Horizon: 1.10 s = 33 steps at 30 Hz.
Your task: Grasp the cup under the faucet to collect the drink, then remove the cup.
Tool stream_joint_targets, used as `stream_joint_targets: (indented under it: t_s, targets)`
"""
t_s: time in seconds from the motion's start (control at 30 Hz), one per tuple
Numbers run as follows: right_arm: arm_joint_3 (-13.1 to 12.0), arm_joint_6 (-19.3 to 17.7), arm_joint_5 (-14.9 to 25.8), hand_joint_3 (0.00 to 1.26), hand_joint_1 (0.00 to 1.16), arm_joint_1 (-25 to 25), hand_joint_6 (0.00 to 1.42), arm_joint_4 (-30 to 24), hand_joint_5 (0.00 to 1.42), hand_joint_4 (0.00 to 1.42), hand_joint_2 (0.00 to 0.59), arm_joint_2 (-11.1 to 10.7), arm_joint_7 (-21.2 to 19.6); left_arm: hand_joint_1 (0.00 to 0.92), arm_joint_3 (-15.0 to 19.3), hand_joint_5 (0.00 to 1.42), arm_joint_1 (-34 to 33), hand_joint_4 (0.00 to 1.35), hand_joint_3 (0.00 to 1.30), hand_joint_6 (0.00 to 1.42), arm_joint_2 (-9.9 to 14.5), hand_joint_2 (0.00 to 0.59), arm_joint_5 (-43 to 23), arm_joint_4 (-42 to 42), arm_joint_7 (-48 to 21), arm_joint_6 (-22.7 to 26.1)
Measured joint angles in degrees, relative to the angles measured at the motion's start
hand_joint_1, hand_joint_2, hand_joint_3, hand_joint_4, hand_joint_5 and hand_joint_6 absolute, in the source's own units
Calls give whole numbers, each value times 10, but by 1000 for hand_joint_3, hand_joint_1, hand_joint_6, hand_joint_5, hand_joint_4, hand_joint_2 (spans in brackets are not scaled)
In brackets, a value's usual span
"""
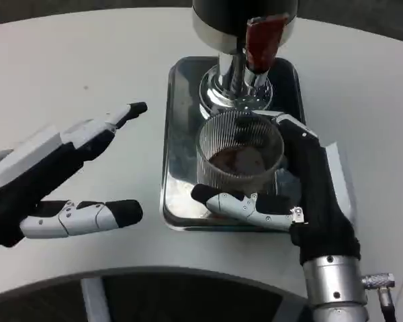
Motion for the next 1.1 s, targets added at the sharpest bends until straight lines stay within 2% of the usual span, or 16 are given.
stream_joint_targets:
  t_s: [0.23, 0.53, 0.7, 0.83, 1.1]
  targets:
    - [20, 21, 8, 658, 1162, 43, 1368, -98, 934, 831, 130, -4, 42, 0, -1, 0, 59, 0, 0, 0, -9, 21, 84, -86, 39, 18]
    - [34, 54, 13, 660, 1162, 76, 1383, -201, 934, 840, 137, -7, 97, 0, -1, 0, 108, 0, 0, 0, -15, 13, 152, -149, 62, 37]
    - [35, 60, 19, 660, 1162, 101, 1373, -237, 934, 841, 138, -13, 122, 0, 0, 0, 135, 0, 0, 0, -27, 10, 174, -182, 69, 40]
    - [32, 65, 20, 660, 1162, 113, 1369, -263, 934, 841, 138, -19, 141, 0, 1, 0, 163, 0, 0, 0, -47, 5, 189, -226, 74, 51]
    - [36, 68, 23, 660, 1162, 161, 1368, -321, 934, 841, 138, -38, 178, 0, -6, 0, 188, 0, 0, 0, -64, 0, 224, -277, 74, 63]
